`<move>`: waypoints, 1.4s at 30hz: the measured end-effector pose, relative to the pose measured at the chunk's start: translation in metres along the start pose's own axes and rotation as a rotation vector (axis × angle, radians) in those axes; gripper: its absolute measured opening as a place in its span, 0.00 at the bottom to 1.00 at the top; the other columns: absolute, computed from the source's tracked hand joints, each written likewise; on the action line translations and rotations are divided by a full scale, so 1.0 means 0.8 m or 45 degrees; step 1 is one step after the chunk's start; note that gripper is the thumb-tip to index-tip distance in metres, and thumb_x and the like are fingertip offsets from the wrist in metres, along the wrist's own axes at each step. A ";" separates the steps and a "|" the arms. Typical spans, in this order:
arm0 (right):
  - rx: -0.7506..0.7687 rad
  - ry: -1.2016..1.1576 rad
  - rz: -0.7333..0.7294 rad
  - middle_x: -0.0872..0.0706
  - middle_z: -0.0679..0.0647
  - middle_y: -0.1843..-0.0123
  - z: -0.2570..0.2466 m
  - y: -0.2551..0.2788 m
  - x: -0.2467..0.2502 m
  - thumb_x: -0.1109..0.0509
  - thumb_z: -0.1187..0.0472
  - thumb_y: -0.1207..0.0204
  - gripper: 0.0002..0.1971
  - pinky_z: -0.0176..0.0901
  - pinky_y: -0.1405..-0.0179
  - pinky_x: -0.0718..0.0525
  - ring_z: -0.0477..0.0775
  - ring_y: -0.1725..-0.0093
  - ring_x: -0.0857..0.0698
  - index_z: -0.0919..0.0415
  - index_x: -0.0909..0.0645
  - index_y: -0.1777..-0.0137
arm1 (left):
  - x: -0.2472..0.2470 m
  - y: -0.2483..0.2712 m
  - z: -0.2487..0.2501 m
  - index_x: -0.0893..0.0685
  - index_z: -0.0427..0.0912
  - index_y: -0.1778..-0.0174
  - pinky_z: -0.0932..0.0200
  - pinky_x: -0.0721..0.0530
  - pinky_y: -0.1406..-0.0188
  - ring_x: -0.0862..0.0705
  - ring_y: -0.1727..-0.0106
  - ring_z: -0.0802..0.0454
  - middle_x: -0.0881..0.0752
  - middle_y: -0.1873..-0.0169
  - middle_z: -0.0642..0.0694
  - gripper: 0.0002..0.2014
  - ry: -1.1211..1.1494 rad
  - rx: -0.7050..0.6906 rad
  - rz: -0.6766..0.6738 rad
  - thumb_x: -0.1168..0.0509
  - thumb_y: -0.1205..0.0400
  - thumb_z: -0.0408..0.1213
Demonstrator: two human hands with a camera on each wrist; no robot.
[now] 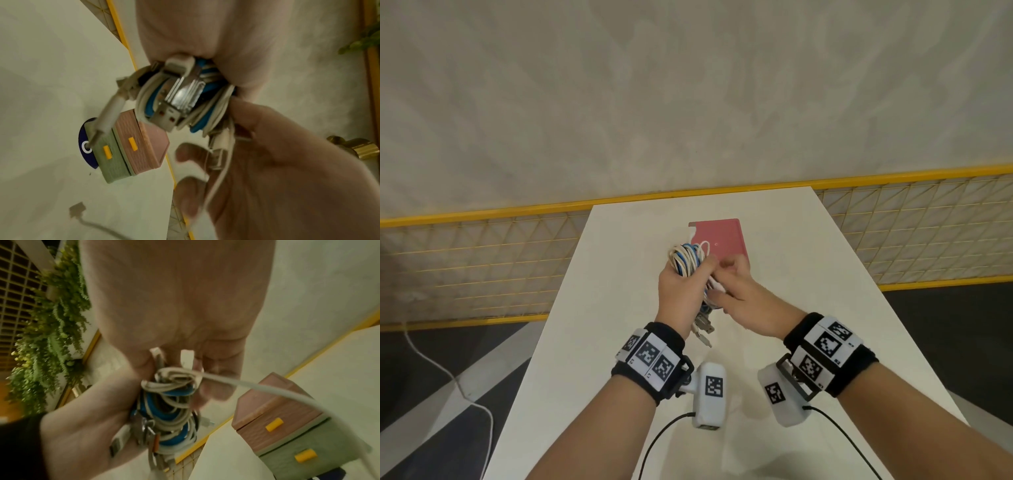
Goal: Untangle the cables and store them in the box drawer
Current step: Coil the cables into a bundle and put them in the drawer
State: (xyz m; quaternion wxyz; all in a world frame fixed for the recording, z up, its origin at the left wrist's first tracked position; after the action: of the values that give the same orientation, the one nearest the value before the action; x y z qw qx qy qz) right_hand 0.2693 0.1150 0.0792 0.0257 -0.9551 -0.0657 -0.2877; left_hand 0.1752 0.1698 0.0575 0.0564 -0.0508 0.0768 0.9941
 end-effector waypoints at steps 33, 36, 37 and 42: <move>-0.005 1.063 0.261 0.22 0.61 0.37 0.024 -0.012 0.012 0.39 0.73 0.26 0.41 0.48 0.48 0.17 0.59 0.47 0.17 0.67 0.57 0.17 | -0.011 0.022 -0.044 0.14 0.36 0.44 0.56 0.12 0.61 0.08 0.57 0.46 0.08 0.56 0.38 0.16 -0.033 0.314 -0.398 0.23 0.26 0.35; 0.103 1.095 0.262 0.22 0.62 0.33 0.030 -0.013 0.001 0.43 0.69 0.24 0.40 0.45 0.50 0.19 0.58 0.47 0.18 0.65 0.62 0.17 | -0.011 0.022 -0.043 0.13 0.34 0.44 0.51 0.12 0.55 0.09 0.54 0.41 0.08 0.54 0.35 0.16 -0.051 0.314 -0.418 0.23 0.26 0.30; 0.103 1.127 0.252 0.24 0.62 0.30 0.034 -0.012 0.000 0.44 0.68 0.24 0.40 0.43 0.51 0.22 0.57 0.46 0.19 0.64 0.63 0.17 | -0.013 0.022 -0.041 0.13 0.34 0.44 0.51 0.12 0.54 0.09 0.54 0.41 0.08 0.53 0.35 0.15 -0.073 0.303 -0.437 0.24 0.26 0.29; 0.056 0.894 0.343 0.19 0.59 0.40 0.024 0.001 0.011 0.41 0.72 0.27 0.45 0.40 0.56 0.26 0.54 0.56 0.22 0.63 0.68 0.18 | -0.019 0.023 -0.040 0.13 0.33 0.45 0.54 0.11 0.59 0.09 0.58 0.43 0.09 0.56 0.35 0.13 -0.040 0.356 -0.458 0.25 0.25 0.27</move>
State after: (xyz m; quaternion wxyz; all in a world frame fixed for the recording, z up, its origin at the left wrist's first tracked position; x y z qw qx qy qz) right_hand 0.2873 0.1166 0.0683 0.1048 -0.7976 0.0670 -0.5902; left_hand 0.1910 0.1448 0.0302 0.2405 -0.0399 0.2026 0.9484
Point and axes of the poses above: each hand's wrist, its own y-axis away from the middle knuckle, its own x-axis out of the back of the hand, z = x × y, the point moved 9 cm from there along -y, towards the middle knuckle
